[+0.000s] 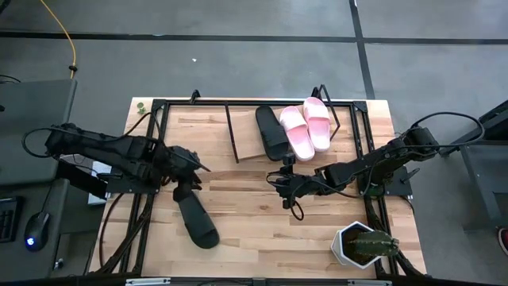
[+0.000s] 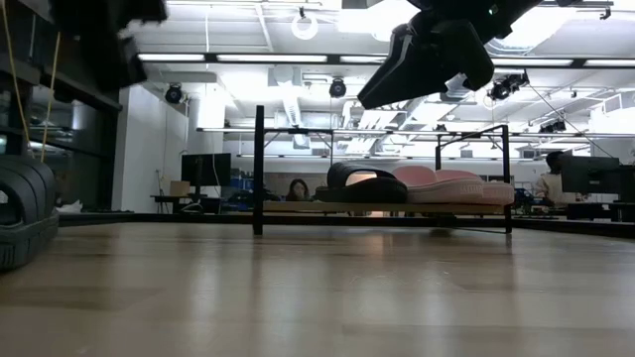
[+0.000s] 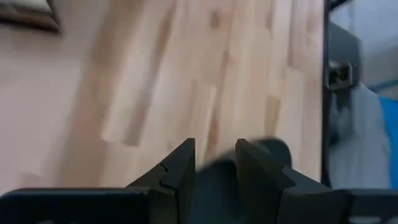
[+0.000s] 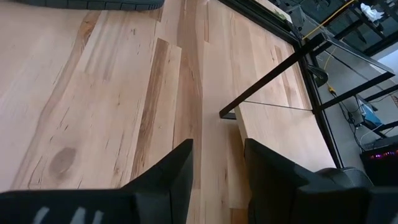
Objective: Pick and place slides into the shelf
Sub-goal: Put the black slide on the shelf
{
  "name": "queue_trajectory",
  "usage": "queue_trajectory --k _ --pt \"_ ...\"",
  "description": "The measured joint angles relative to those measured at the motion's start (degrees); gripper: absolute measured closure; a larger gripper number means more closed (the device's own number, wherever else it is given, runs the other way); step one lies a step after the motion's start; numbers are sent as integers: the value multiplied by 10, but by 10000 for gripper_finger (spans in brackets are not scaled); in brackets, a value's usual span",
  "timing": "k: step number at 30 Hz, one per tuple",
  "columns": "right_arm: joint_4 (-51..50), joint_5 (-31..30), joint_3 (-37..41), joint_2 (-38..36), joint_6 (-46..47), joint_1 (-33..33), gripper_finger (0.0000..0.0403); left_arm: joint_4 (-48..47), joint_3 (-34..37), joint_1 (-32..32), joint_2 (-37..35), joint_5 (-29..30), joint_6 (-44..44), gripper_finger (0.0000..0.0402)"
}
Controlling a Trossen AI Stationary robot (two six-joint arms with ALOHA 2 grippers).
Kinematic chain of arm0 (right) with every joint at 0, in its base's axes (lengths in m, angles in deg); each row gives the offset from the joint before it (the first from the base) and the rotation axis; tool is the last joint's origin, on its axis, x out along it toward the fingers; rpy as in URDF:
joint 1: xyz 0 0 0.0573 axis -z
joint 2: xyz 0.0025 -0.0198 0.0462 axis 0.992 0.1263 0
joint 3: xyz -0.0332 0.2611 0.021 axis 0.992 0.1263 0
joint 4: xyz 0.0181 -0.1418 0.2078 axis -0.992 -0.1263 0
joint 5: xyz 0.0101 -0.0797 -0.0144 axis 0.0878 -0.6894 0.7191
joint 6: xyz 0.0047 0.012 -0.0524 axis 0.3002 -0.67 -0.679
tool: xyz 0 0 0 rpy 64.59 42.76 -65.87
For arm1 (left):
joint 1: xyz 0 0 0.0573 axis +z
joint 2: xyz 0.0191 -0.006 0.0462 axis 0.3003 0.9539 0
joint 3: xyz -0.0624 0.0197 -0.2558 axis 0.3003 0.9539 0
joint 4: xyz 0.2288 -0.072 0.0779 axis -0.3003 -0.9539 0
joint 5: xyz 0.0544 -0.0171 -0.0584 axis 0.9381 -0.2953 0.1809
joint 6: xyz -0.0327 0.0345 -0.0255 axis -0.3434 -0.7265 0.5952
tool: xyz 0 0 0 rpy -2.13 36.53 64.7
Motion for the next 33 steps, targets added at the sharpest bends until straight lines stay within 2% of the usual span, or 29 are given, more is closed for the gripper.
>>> queue_trajectory --k 4,9,16,24,33 --pt "-2 0 0 0 0 0 271 77 82 1 -40 -77 29 300" --pt "-2 -2 0 0 0 0 271 161 136 1 -64 -139 74 300" --pt "-2 -2 0 0 3 0 271 181 189 1 -61 -150 105 300" --pt "-11 0 0 0 13 0 271 308 262 -36 -61 -176 145 300" --pt "-12 0 0 0 15 0 271 367 265 -134 -61 -109 193 300"
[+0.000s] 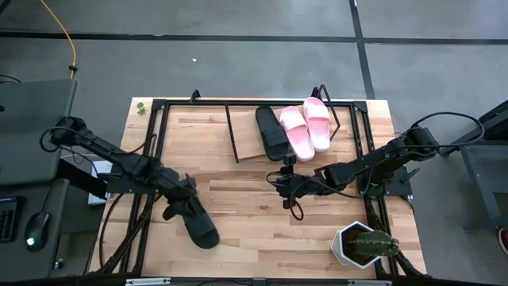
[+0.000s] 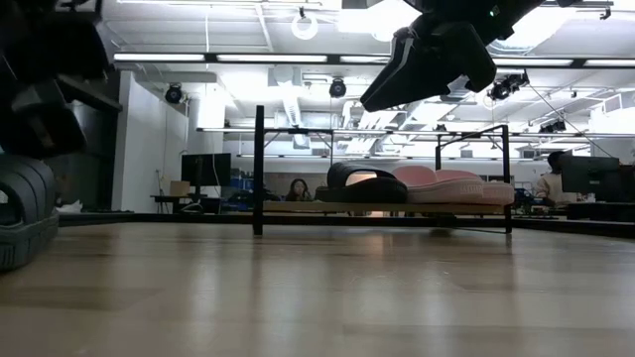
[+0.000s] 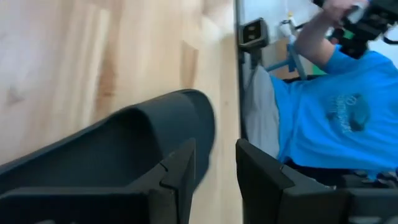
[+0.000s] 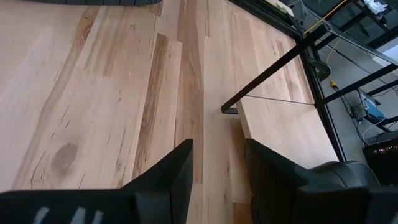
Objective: Pick and place slides into the shelf
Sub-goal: Put the black slide on the shelf
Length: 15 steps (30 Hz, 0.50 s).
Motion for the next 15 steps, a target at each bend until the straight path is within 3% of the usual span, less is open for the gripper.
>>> queue_trajectory --k 6,15 --pt "0 0 0 0 6 0 271 -2 0 -39 0 39 12 300" --pt "0 0 0 0 6 0 271 -9 -1 -42 22 67 17 300"
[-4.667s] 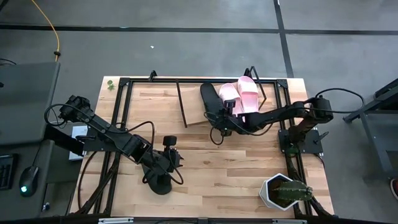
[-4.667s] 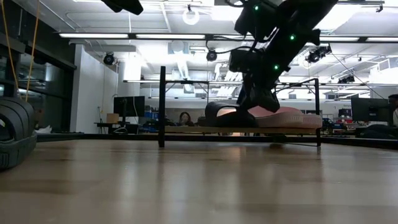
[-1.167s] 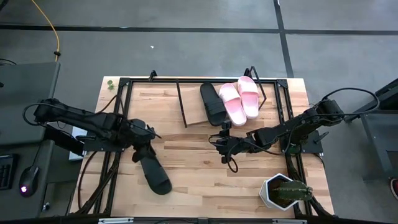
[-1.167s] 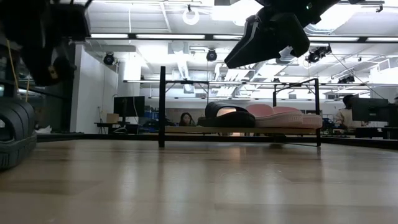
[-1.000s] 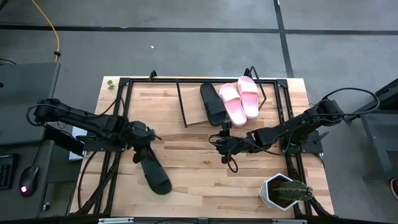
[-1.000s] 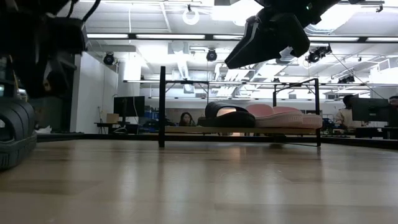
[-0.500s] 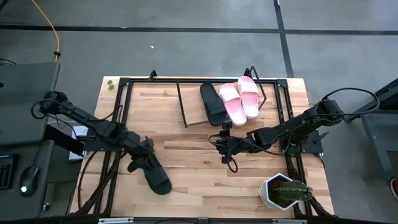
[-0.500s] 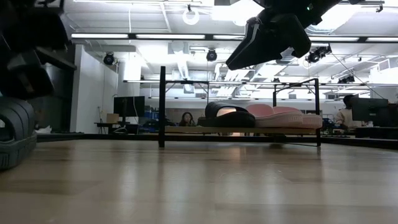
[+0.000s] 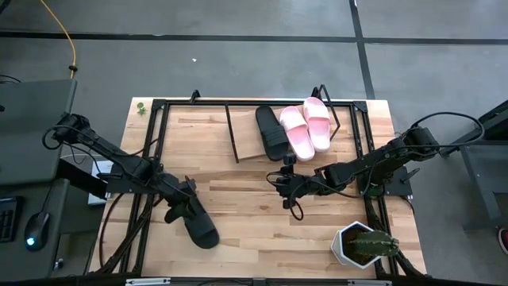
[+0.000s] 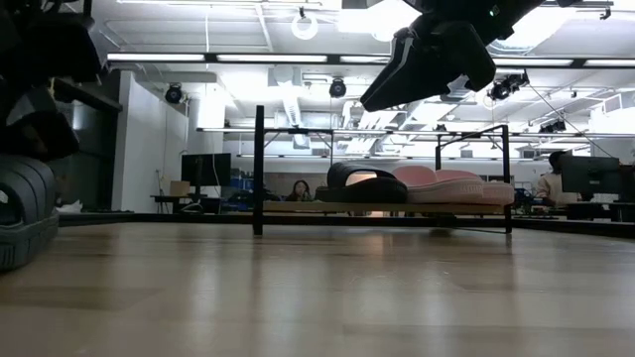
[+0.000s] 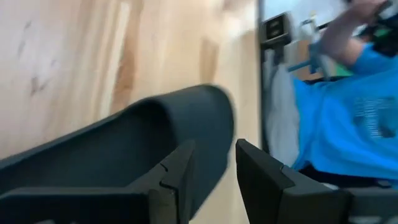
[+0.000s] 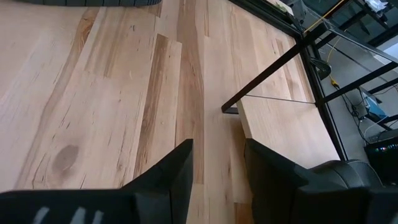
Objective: Pick and place slides into the shelf
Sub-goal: Put the black slide on the shelf
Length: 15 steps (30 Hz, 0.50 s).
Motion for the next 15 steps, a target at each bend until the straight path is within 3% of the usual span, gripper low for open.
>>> queue_trajectory --k 15 --pt "0 0 0 0 0 0 271 46 0 0 111 -4 3 300"
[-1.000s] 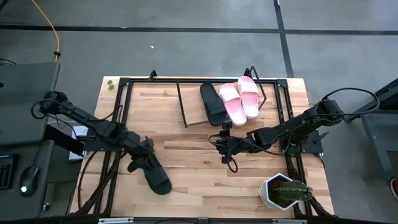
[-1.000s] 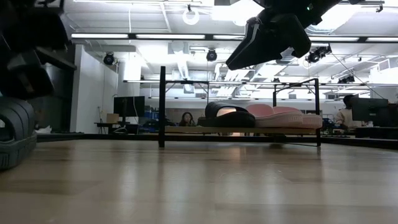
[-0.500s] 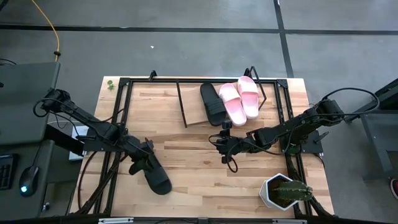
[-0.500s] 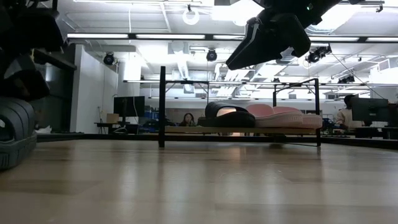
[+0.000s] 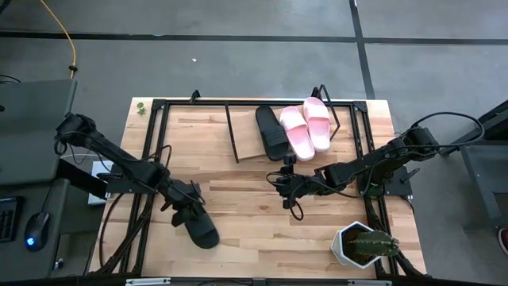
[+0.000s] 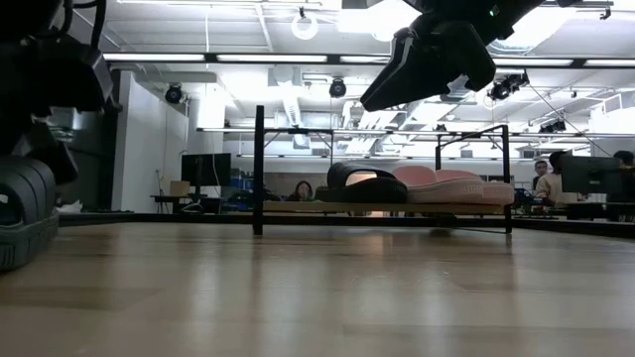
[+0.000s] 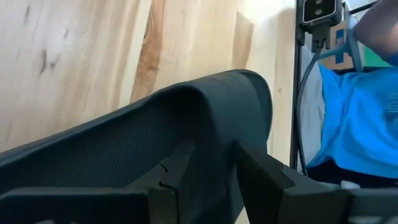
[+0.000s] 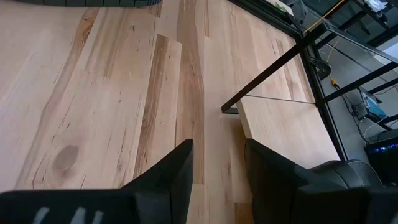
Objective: Pick and place slides into the shelf
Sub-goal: Put the black slide on the shelf
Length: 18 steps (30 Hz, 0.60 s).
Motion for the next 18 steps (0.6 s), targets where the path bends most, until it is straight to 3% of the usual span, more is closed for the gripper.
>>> queue_trajectory --k 18 --pt "0 0 0 0 4 0 271 89 0 0 70 -26 -6 300"
